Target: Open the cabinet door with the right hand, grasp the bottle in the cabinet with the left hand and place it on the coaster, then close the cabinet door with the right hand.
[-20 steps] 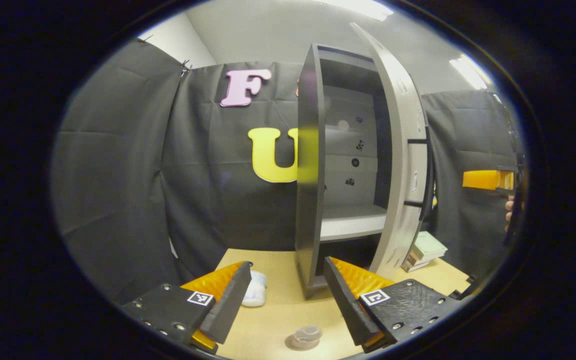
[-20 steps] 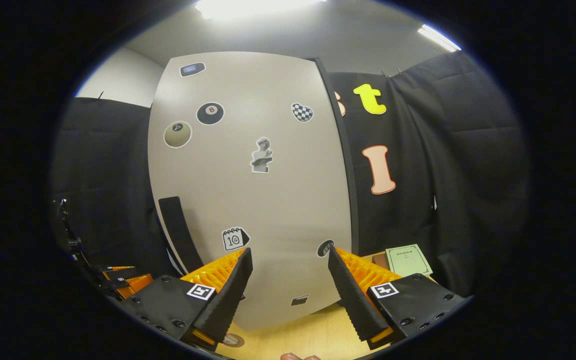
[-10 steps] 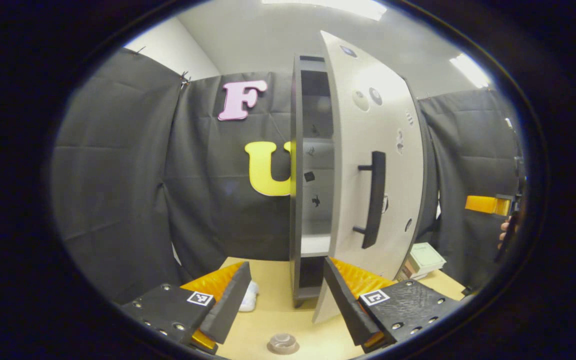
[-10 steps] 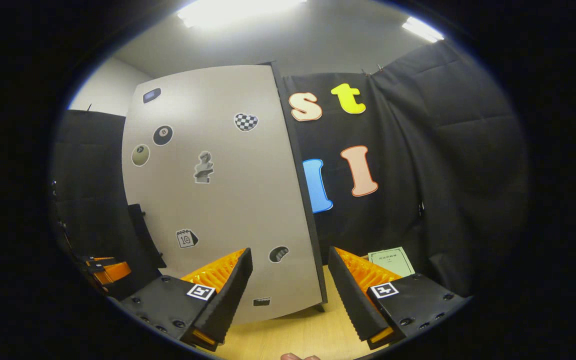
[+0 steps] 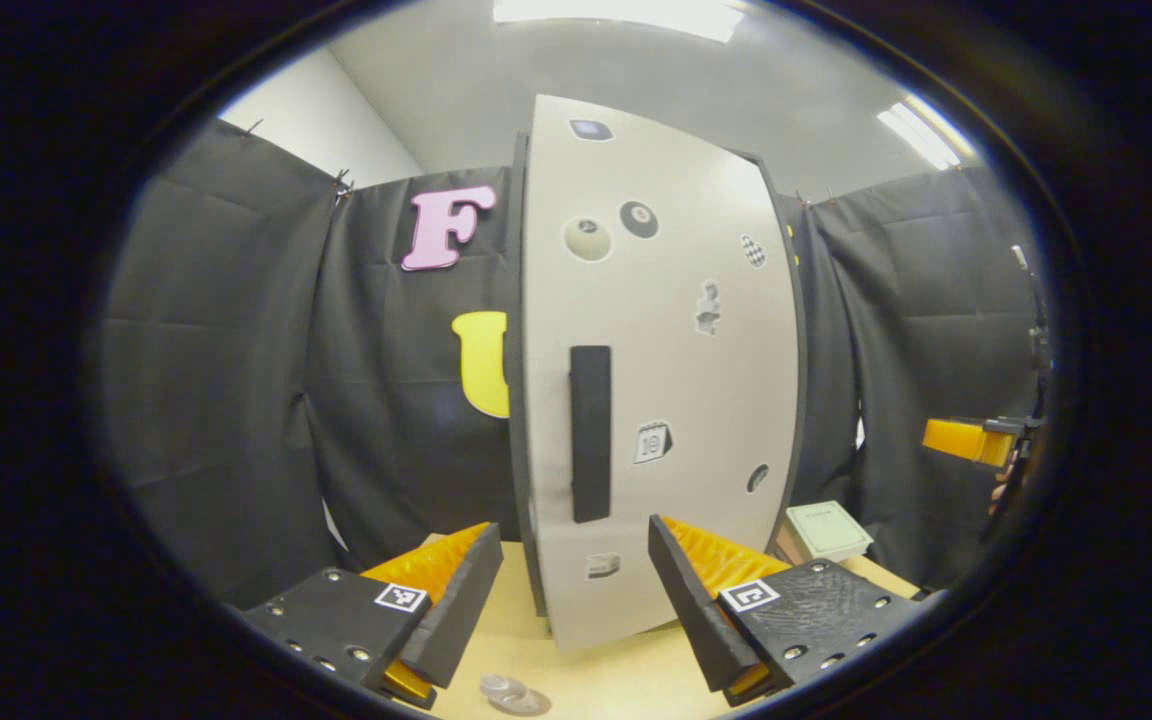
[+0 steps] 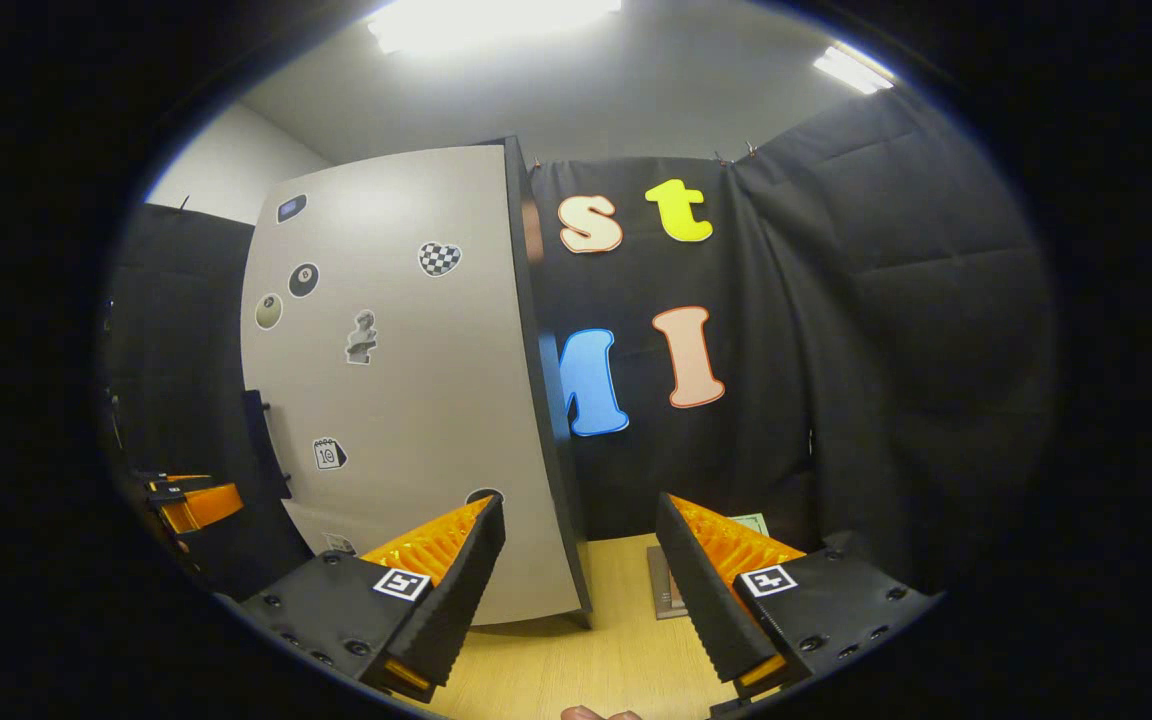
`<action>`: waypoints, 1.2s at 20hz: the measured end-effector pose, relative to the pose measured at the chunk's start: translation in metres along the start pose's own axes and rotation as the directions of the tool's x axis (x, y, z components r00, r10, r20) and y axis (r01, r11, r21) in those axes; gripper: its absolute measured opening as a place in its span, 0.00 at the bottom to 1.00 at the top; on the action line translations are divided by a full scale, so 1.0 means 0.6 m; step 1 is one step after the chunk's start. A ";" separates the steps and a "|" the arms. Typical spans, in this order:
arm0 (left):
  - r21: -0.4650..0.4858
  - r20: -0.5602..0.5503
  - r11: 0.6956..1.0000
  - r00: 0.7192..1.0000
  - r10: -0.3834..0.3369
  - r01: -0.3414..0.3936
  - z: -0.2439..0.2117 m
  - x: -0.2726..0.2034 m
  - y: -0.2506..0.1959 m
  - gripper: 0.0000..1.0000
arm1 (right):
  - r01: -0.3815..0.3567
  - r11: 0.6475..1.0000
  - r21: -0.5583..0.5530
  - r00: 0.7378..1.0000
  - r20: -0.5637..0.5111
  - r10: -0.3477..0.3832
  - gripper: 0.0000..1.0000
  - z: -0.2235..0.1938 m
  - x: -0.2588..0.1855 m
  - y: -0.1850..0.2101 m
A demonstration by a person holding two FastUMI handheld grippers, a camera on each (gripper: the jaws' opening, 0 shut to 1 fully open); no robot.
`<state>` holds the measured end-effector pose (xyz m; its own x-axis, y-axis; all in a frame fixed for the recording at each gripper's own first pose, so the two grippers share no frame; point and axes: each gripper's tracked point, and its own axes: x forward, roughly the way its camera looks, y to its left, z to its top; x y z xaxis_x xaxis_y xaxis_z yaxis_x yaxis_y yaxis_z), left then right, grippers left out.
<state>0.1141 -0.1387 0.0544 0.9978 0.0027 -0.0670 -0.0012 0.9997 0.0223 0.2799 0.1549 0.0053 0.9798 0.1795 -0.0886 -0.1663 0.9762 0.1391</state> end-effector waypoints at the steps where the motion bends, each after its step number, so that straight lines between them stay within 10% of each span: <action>1: -0.007 -0.002 1.000 1.000 0.000 0.000 0.001 0.003 -0.014 0.89 | -0.016 1.000 -0.004 1.000 -0.001 0.016 0.96 0.003 -0.002 -0.007; 12: -0.077 0.026 0.991 0.994 0.107 -0.105 0.014 -0.046 -0.057 0.89 | -0.081 0.992 -0.098 0.995 0.047 0.086 0.96 0.058 -0.024 -0.087; 24: -0.102 0.053 0.983 0.985 0.162 -0.156 0.038 -0.082 0.014 0.92 | -0.098 0.991 -0.087 0.993 0.051 0.102 0.90 0.063 -0.015 -0.037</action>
